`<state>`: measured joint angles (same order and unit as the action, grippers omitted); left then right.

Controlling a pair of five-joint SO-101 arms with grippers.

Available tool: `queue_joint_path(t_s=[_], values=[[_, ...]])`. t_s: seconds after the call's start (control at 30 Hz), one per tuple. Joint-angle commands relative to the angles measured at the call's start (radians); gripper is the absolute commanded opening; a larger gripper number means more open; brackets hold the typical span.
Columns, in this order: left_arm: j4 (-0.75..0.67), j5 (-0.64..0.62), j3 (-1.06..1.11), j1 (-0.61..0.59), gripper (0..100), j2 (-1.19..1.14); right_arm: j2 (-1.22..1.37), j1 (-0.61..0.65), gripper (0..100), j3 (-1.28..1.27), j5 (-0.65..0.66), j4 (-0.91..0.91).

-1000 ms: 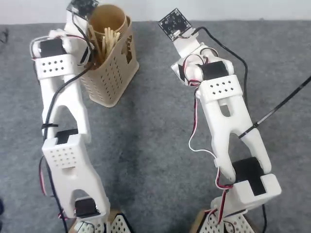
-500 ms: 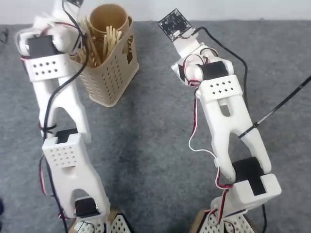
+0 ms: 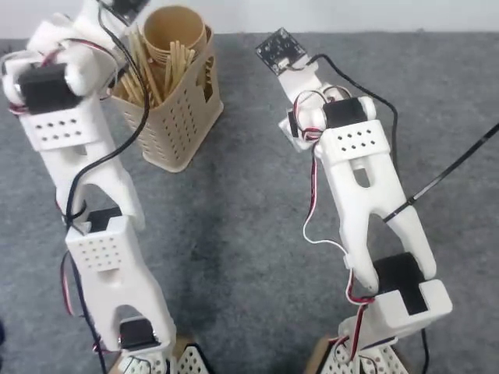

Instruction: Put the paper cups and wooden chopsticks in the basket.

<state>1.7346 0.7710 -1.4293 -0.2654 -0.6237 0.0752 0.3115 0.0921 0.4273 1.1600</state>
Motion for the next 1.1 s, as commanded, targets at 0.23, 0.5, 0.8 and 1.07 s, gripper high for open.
queue_joint_path(t_s=[0.23, 0.5, 0.8, 1.07], values=[[0.025, 0.387, 0.538, 0.057, 20, 0.339, -0.019, -0.016, 14.4, 0.014, -0.048, 0.058], [-0.018, 0.624, 0.654, 0.112, 20, 0.408, -0.018, -0.002, 14.4, 0.006, -0.169, 0.105], [-0.038, 0.632, 0.656, 0.114, 20, 0.31, -0.019, 0.031, 14.4, -0.028, -0.166, 0.105], [0.017, 0.632, 0.685, 0.143, 20, 0.299, -0.019, 0.03, 14.4, -0.028, -0.166, 0.114]])
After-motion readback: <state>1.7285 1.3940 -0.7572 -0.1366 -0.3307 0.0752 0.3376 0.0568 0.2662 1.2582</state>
